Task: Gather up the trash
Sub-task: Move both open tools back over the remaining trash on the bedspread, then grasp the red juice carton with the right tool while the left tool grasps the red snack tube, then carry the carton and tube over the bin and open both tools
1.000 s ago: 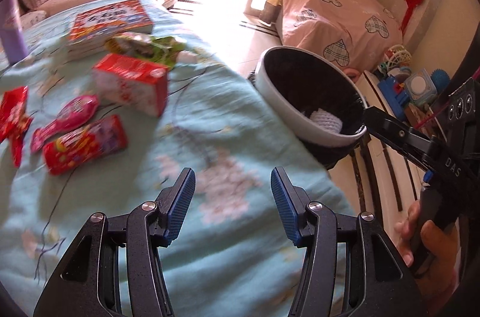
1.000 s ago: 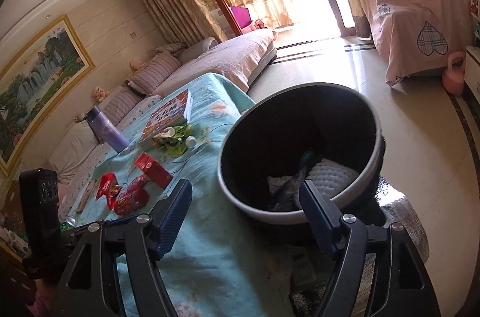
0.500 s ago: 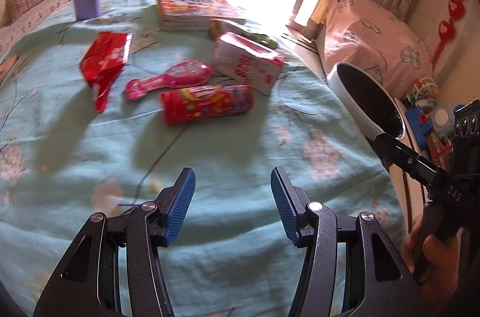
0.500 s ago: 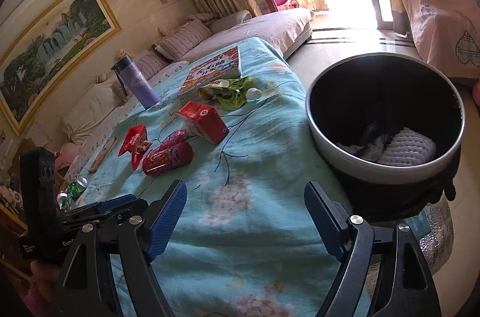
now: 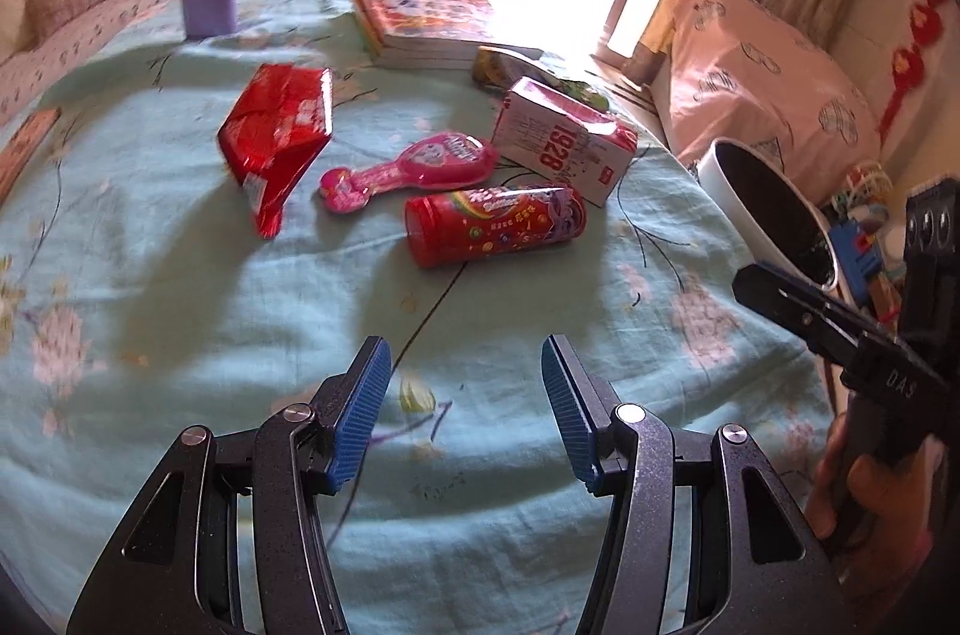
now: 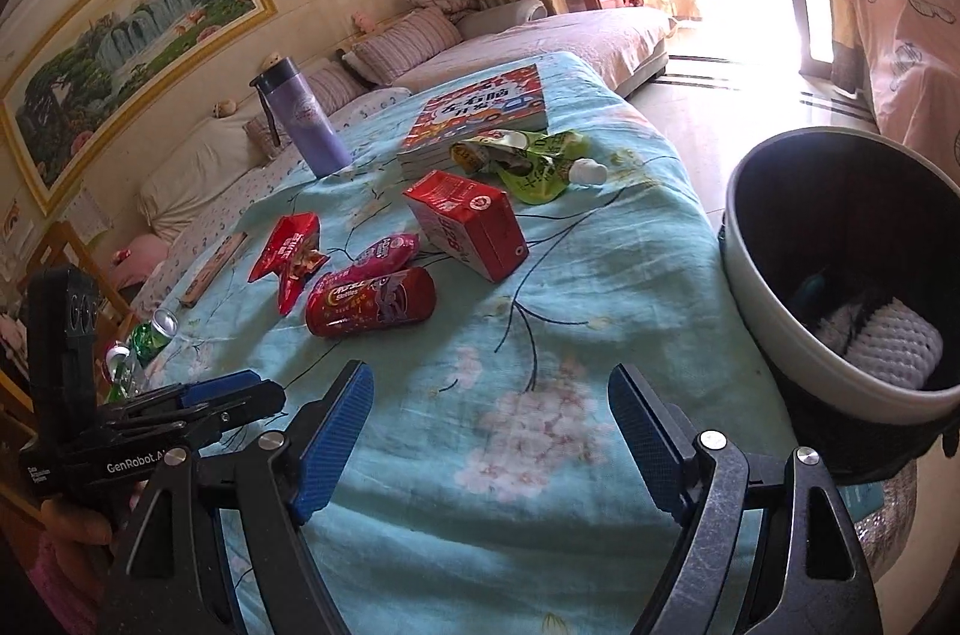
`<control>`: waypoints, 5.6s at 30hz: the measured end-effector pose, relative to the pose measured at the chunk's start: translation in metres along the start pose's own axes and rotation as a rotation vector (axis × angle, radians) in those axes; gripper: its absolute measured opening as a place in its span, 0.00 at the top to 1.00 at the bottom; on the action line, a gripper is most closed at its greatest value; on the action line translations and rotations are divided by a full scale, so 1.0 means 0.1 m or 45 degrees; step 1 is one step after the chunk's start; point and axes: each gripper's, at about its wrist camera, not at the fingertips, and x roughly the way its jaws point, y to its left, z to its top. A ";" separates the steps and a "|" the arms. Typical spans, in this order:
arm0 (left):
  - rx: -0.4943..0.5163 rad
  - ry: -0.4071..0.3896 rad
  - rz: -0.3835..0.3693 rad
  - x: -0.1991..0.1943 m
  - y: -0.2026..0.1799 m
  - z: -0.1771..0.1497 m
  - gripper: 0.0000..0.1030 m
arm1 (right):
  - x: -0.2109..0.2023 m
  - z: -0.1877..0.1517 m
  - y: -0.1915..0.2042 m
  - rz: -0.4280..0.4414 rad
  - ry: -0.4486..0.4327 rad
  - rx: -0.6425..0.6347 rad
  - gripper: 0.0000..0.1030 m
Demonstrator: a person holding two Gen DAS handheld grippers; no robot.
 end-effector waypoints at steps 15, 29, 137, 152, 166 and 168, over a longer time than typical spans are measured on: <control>0.379 0.044 -0.045 0.42 -0.03 0.46 0.43 | 0.55 0.46 -0.11 0.051 0.100 -0.101 0.21; 0.474 0.109 -0.111 0.63 -0.15 0.52 0.71 | 0.98 0.69 -0.08 0.101 0.175 -0.127 0.63; 0.491 0.018 -0.248 0.57 -2.32 0.66 0.70 | -1.09 0.09 -1.71 -0.279 -0.215 0.344 0.68; 0.481 0.044 -0.246 0.78 -2.48 0.86 0.69 | -0.97 0.29 -1.84 -0.355 -0.152 0.283 0.68; 0.464 0.057 -0.247 0.89 -2.48 0.90 0.51 | -0.87 0.39 -1.93 -0.350 -0.112 0.293 0.65; 0.448 0.038 -0.254 0.84 -2.43 0.90 0.50 | -0.89 0.36 -1.93 -0.342 -0.120 0.307 0.64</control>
